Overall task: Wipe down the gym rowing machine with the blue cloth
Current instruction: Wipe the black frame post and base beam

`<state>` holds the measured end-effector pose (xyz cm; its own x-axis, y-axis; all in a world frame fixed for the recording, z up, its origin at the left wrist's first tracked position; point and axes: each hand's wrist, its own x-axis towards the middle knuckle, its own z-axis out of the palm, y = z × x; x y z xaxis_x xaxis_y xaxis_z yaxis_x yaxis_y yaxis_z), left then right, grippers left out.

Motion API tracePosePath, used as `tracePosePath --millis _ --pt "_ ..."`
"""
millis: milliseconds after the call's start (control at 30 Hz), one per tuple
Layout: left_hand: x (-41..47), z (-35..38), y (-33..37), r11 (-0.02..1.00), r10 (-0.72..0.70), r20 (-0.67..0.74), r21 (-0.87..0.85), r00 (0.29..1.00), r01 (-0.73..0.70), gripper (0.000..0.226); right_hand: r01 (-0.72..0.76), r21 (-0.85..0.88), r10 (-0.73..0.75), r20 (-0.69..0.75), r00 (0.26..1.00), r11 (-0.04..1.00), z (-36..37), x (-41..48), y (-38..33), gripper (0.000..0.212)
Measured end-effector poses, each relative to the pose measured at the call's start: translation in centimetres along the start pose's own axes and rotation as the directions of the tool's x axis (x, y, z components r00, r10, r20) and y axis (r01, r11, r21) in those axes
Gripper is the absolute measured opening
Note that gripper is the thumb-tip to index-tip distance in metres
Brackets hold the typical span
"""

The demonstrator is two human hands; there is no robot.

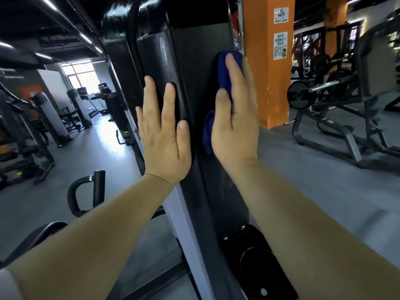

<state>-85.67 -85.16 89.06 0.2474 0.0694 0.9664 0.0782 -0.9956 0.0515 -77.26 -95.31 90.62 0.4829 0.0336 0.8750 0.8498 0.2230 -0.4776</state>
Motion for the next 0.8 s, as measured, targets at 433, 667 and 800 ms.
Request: tracePosePath --millis 433,667,800 --pt "-0.3 0.3 0.1 1.000 -0.010 -0.023 0.024 1.000 0.011 0.052 -0.287 0.046 0.281 0.098 0.955 0.957 -1.5 -0.3 2.1 0.049" --pt "-0.4 0.5 0.0 1.000 0.000 -0.050 0.009 0.999 0.000 0.052 -0.142 -0.187 0.176 0.179 0.968 0.972 -1.9 -15.3 4.7 0.059" --pt "-0.4 0.5 0.1 1.000 -0.006 -0.050 0.012 0.999 0.006 0.052 -0.399 0.002 0.397 0.092 0.913 0.917 -1.6 -11.2 2.6 0.062"
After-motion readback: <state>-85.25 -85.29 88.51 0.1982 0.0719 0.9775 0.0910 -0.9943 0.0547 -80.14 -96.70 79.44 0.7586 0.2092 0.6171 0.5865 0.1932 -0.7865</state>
